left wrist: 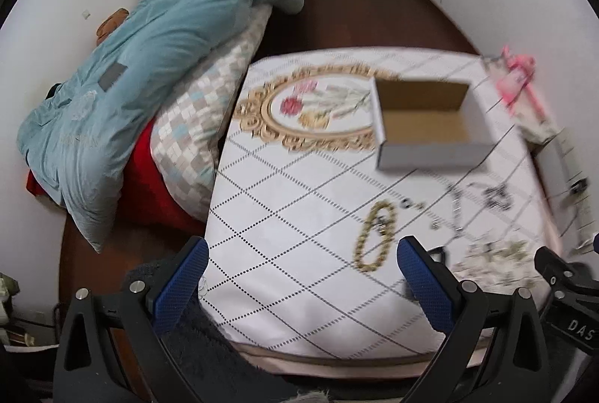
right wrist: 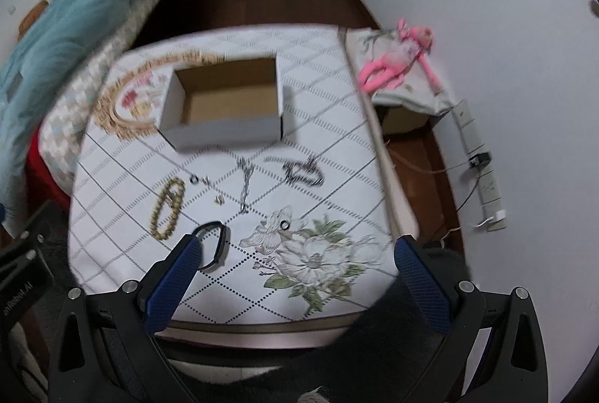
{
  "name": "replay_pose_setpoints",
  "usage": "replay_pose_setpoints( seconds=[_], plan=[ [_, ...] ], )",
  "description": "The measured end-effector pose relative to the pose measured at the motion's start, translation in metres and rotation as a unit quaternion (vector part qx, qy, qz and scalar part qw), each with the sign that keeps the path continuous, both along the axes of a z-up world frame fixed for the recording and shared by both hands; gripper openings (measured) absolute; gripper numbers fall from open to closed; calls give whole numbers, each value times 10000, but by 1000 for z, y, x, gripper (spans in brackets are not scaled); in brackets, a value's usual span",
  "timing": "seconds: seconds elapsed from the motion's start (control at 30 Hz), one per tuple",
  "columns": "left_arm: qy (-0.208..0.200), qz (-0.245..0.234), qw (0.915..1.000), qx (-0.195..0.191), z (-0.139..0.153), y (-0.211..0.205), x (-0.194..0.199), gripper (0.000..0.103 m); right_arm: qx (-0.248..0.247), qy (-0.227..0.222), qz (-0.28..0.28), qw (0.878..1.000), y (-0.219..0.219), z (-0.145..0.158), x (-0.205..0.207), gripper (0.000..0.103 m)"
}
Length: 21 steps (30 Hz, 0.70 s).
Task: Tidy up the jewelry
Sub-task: 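Grasp the black band bracelet with the right tool while the left tool reaches the bead bracelet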
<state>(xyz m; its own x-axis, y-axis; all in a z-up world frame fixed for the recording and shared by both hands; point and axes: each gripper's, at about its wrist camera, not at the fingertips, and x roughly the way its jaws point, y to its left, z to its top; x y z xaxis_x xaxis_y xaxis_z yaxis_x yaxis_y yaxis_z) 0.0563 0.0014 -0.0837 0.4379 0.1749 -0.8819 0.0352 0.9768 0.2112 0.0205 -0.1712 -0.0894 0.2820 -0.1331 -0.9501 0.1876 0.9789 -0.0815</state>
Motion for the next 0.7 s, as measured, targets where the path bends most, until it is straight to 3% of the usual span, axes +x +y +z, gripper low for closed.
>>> replay_pose_setpoints(
  seconds=[0.23,0.43,0.53,0.7],
  plan=[
    [399,-81,9981,471,-71,10,12,103,233,649,179,9975,28,-99,17,95],
    [587,-11,9966,571,-105,17,17,103,460,868,331,9946,51,-144,22,89],
    [623,26,9965,565,-114,19,21,103,560,928,392,9933,58,-159,24,80],
    [681,-9,9968,420,-123,17,29,103,410,932,589,9931,68,-172,21,55]
  ],
)
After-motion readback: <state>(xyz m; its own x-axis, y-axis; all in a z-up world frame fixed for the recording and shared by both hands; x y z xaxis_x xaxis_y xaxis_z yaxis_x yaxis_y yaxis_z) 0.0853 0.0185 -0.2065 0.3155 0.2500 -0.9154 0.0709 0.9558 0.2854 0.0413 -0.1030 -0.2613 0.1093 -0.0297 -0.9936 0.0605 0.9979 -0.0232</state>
